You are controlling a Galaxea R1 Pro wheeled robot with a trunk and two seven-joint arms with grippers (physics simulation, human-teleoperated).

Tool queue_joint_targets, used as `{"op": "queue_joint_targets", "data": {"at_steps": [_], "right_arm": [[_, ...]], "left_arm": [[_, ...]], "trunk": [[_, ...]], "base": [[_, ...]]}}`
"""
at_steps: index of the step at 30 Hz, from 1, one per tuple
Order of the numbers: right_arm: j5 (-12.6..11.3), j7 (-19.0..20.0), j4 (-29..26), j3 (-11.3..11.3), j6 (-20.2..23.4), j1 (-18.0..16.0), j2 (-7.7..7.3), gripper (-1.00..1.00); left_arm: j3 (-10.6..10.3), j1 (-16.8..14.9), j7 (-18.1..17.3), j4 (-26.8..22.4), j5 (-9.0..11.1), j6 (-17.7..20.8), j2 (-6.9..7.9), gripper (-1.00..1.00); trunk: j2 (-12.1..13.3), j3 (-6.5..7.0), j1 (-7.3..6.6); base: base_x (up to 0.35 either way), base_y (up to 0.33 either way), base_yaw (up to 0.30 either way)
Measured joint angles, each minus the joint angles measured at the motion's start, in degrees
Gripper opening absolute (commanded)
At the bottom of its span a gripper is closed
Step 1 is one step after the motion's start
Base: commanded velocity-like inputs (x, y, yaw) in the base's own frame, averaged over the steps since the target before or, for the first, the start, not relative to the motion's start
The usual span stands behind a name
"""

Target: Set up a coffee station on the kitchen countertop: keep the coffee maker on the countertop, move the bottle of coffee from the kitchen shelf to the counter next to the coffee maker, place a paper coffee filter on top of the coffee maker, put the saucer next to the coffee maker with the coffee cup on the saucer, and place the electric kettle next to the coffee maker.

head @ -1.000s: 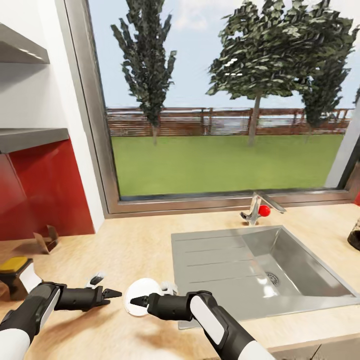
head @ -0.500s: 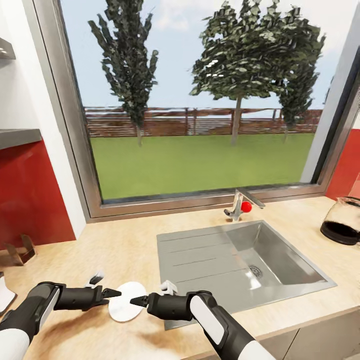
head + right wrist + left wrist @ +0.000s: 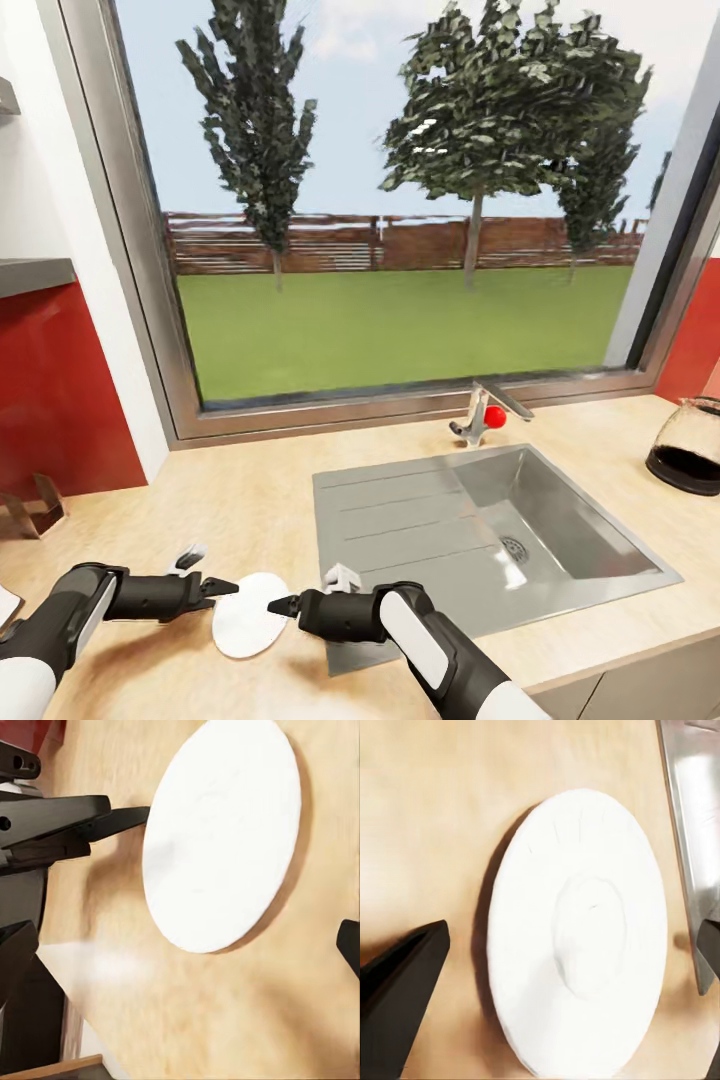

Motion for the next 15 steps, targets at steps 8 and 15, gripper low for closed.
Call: {"op": "queue_joint_targets", "data": {"at_steps": [8, 15], "right_arm": [[-0.02, -0.22, 0.11, -0.01, 0.0, 0.0, 0.0, 1.0], [-0.02, -0.24, 0.23, 0.0, -0.01, 0.0, 0.0, 1.0]], "left_arm": [[-0.02, 0.0, 0.37, -0.07, -0.02, 0.01, -0.02, 1.0], [0.0, -0.01, 3.52, -0.17, 0.02, -0.1, -0.17, 1.0]], "trunk": [[0.0, 0.0, 0.01], [0.0, 0.0, 0.01]], "base": [[0.037, 0.0, 0.0], [0.003, 0.0, 0.0]]}}
